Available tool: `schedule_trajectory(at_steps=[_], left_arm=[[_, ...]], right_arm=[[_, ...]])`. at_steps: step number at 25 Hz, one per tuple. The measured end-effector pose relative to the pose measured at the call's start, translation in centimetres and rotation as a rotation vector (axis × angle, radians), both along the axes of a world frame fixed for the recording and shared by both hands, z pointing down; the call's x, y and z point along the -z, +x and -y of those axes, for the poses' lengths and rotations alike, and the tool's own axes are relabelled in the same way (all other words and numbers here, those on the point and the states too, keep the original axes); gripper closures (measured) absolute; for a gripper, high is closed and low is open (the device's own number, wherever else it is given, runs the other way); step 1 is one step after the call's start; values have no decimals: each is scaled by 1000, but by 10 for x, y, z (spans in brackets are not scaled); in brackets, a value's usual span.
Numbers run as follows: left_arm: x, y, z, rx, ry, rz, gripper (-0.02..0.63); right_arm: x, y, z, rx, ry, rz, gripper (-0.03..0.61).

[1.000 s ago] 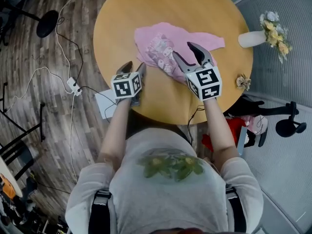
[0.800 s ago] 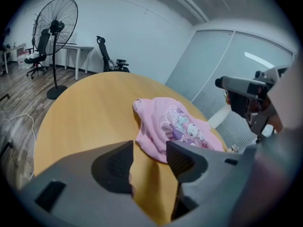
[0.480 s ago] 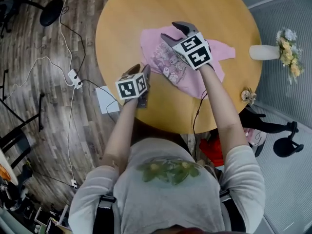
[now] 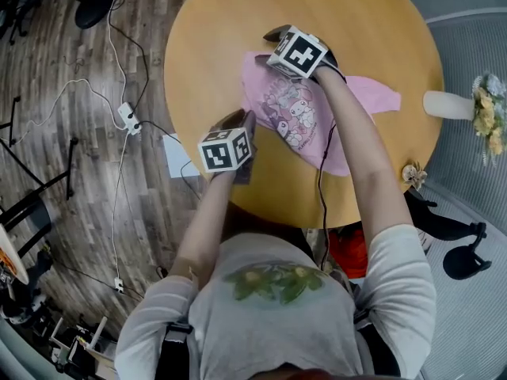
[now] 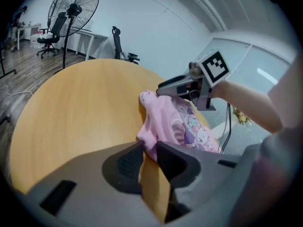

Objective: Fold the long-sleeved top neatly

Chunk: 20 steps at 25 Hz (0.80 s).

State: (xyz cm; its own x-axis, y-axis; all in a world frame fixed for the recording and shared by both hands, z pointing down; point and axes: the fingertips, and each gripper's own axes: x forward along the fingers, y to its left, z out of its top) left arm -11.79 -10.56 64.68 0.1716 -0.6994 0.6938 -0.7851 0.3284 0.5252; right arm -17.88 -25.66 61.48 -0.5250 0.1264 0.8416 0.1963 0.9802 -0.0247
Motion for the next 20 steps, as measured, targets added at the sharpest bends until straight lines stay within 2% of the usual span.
schedule_trajectory(at_steps=[4, 9, 13, 20], left_arm=[[-2, -1, -1, -2, -12, 13, 532], [-4, -6, -3, 1, -31, -12, 575], [-1, -10, -4, -17, -30, -13, 586], [28, -24, 0, -168, 21, 176, 586]], right_arm=[[-24, 7, -5, 46, -5, -86, 338], [-20, 12, -12, 5, -61, -77, 524], [0, 19, -6, -58, -68, -6, 543], [68, 55, 4, -262, -70, 192, 543]])
